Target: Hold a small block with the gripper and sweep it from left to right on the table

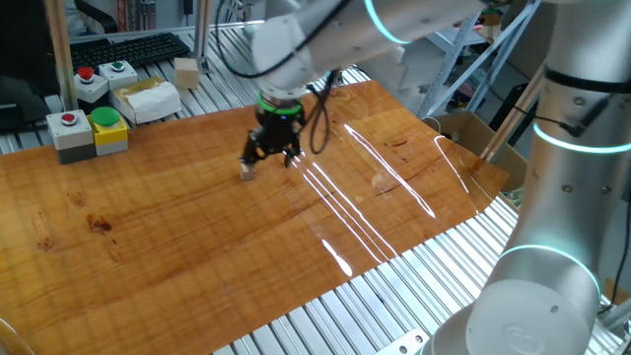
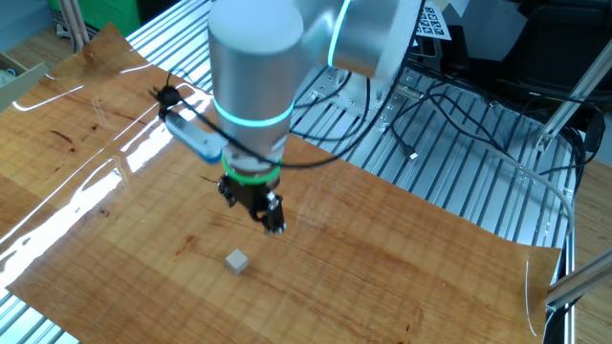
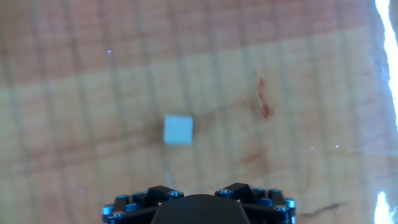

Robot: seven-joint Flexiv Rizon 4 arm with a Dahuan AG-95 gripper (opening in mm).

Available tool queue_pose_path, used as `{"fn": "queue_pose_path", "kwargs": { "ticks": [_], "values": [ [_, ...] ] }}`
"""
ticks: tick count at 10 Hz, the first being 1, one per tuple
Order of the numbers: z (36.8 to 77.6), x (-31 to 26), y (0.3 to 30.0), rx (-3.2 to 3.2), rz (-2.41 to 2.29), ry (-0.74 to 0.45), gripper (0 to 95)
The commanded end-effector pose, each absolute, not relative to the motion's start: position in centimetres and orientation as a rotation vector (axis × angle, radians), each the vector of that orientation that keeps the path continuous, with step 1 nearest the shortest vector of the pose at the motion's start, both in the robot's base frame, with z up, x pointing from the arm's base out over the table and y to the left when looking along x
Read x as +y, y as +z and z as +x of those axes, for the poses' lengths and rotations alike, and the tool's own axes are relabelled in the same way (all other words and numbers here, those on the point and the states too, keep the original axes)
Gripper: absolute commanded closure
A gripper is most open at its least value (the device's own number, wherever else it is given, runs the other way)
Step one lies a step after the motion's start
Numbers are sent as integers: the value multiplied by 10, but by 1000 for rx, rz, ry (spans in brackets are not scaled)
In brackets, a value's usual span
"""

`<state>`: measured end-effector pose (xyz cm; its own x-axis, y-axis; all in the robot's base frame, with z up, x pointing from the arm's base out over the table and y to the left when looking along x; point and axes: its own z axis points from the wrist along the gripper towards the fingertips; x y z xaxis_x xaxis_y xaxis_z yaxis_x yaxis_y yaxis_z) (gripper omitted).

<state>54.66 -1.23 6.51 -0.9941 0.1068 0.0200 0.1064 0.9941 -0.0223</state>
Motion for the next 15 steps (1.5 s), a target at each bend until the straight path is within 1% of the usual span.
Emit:
{"fn": "queue_pose_path", "kwargs": {
  "ticks": [1,3,5,7,8,10,15],
  "values": [
    [532,-26,63,-3118,-146,37,950],
    [520,-58,51,-3113,-147,24,950],
    [518,-88,43,-3110,-140,23,950],
    [520,-88,44,-3115,-122,49,950],
    [522,-89,44,-3110,-149,17,950],
    [523,-90,44,-3097,-104,1,950],
    [522,-89,45,-3076,-107,24,950]
  ]
}}
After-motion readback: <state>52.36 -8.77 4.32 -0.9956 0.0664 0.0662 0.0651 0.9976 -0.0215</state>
